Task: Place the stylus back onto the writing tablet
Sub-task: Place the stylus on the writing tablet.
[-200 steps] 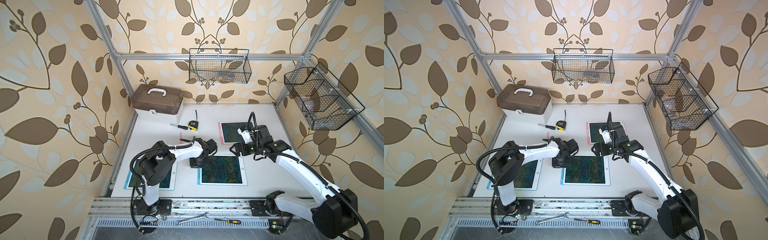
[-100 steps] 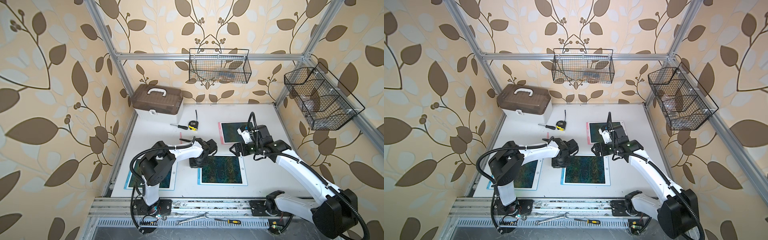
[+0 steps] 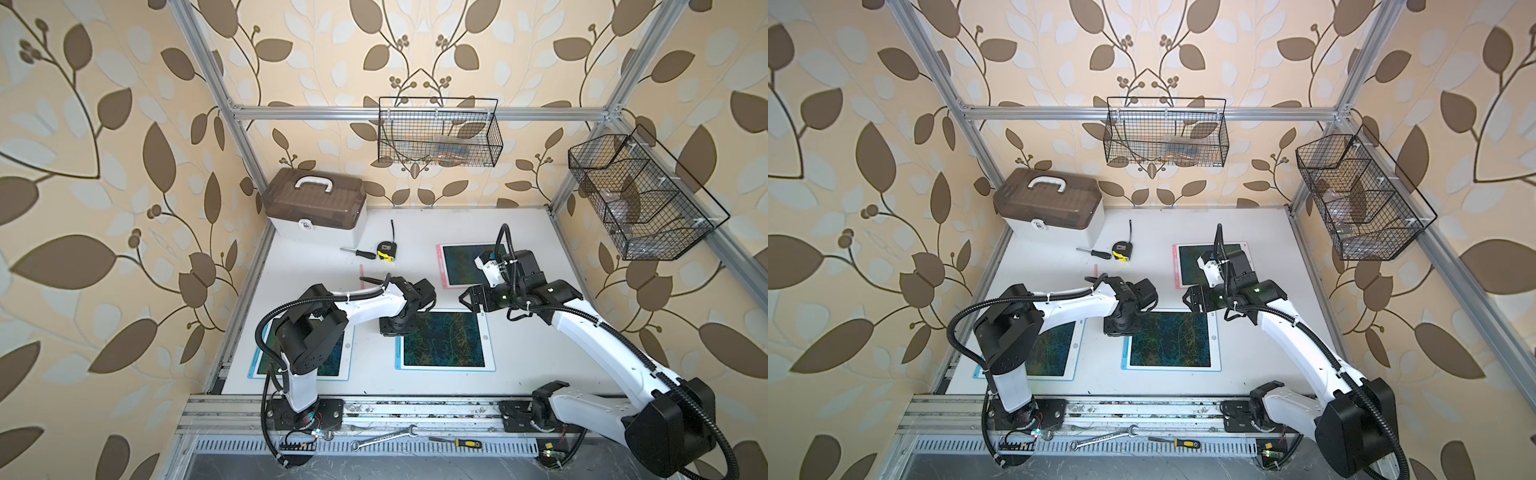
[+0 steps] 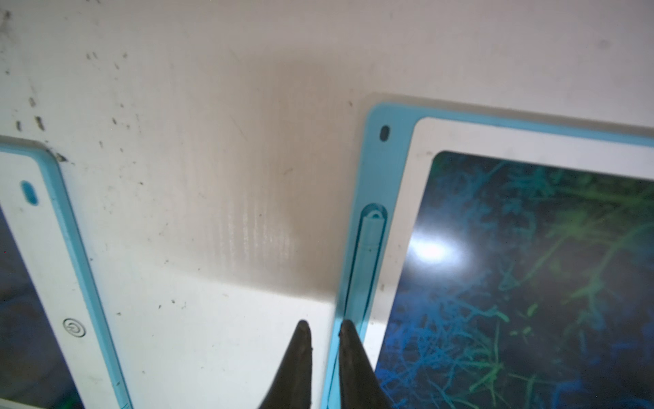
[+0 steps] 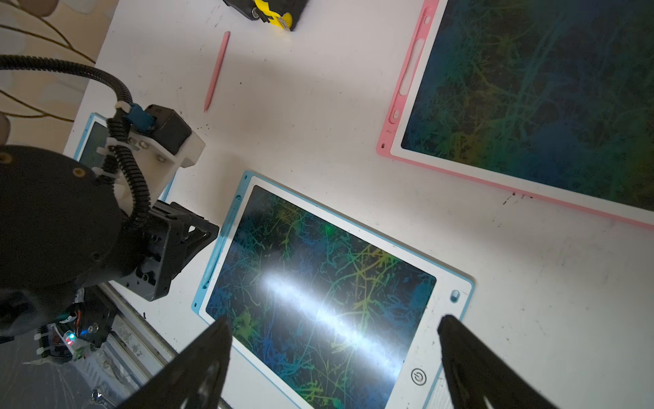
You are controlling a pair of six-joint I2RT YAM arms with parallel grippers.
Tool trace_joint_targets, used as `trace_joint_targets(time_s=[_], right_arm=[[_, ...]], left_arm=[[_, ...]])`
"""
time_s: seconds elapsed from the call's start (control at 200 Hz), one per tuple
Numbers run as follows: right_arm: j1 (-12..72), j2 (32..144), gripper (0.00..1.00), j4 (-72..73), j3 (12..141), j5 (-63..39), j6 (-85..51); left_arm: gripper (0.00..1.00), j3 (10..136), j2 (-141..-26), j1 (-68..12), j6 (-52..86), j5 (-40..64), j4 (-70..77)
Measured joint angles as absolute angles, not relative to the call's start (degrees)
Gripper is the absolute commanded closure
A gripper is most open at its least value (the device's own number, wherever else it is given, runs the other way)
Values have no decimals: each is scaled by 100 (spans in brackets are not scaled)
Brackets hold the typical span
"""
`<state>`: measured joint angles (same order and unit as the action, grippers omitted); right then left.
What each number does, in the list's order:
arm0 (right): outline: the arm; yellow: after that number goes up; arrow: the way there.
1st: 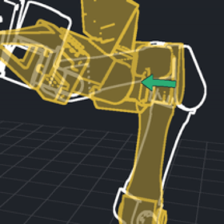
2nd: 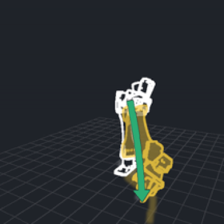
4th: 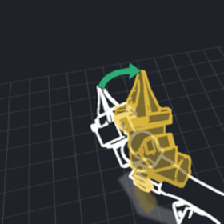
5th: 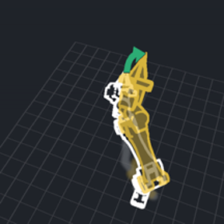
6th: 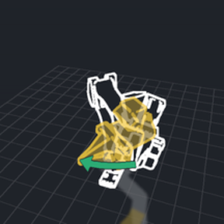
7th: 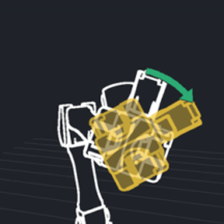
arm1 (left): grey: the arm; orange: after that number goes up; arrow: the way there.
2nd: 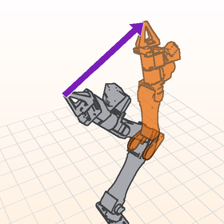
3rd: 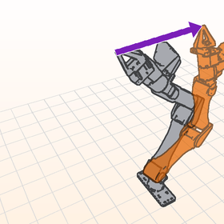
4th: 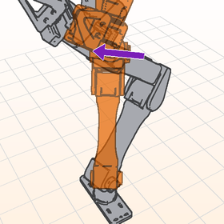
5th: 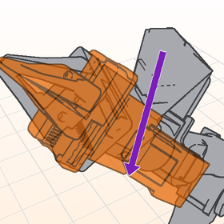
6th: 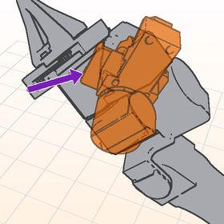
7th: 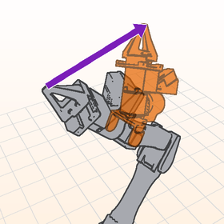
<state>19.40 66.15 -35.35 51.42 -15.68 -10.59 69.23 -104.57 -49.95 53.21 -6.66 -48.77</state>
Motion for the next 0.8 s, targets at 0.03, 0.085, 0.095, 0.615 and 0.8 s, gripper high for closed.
trace_joint_targets(time_s=[0.03,0.085,0.095,0.615,0.8], right_arm=[[1940,6615,9,-3535,5142,-1568,-1059],[1944,6615,9,-3535,5142,-1568,-1059],[1944,6615,9,-3535,5142,-1568,-1057],[1951,6622,9,-3535,5142,-1568,-1041],[1951,6622,9,-3535,5142,-1568,-1044]], left_arm=[[83,6923,-10453,-4995,5321,-666,-4882],[83,6923,-10451,-4995,5312,-657,-4877],[83,6923,-10451,-4995,5312,-655,-4873],[90,6923,-10455,-5068,5251,-447,-4670],[91,6923,-10486,-5068,5251,-445,-4637]])
